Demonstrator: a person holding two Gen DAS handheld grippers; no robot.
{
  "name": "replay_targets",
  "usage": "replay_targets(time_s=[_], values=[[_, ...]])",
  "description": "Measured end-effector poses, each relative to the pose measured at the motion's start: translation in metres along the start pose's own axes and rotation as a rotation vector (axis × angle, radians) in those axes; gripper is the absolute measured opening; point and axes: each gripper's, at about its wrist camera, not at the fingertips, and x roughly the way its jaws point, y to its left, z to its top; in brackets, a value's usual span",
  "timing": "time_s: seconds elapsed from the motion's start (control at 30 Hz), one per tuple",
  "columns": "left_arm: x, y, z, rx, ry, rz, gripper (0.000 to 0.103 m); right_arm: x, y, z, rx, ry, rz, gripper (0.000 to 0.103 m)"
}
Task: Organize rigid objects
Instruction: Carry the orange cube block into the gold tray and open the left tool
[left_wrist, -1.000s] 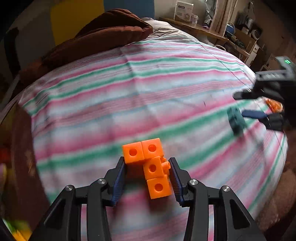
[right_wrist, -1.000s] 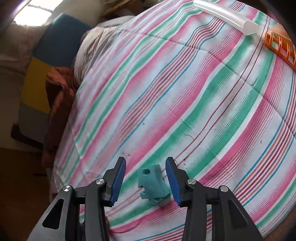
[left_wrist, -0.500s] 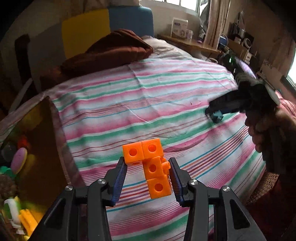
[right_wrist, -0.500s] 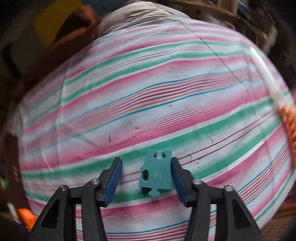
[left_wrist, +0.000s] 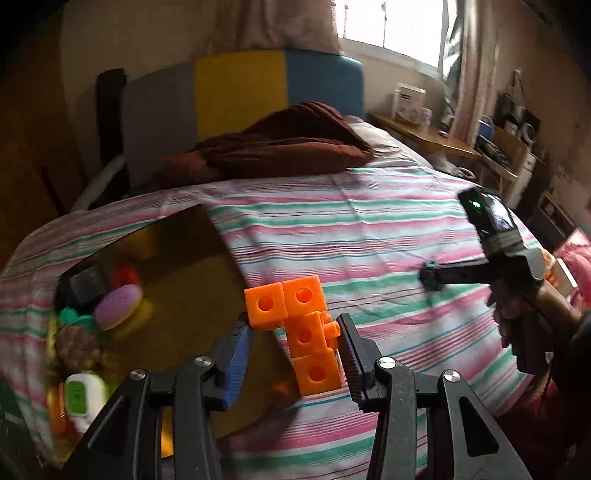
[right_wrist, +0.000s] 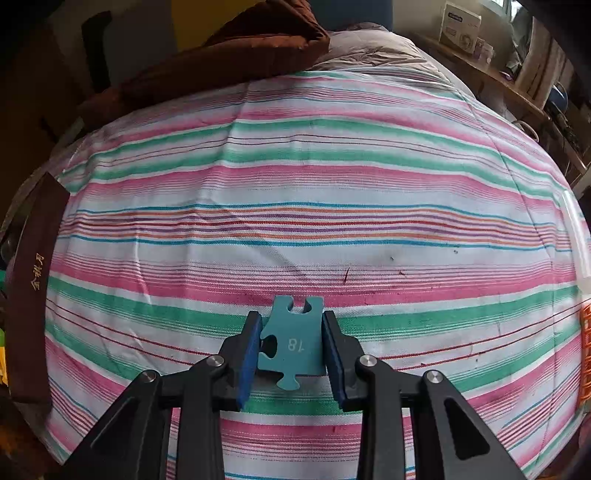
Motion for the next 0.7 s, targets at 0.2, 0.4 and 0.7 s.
replay_targets(time_s=[0.2, 0.4, 0.7], values=[[-0.015, 0.032, -0.01, -0.047, -0.024, 0.061, 0.046, 0.002, -0.003, -0.01, 0.009, -0.023, -0.006, 0.033], [-0.025, 0.056, -0.017, -0.081, -0.038, 0.126, 0.046, -0.004, 0.015, -0.009, -0.107, -0.052, -0.091, 0.033], [-0.033, 0.086, -0.028, -0.13, -0.034, 0.195, 0.046, -0.003, 0.016, -0.008, -0.112, -0.07, -0.095, 0.033]])
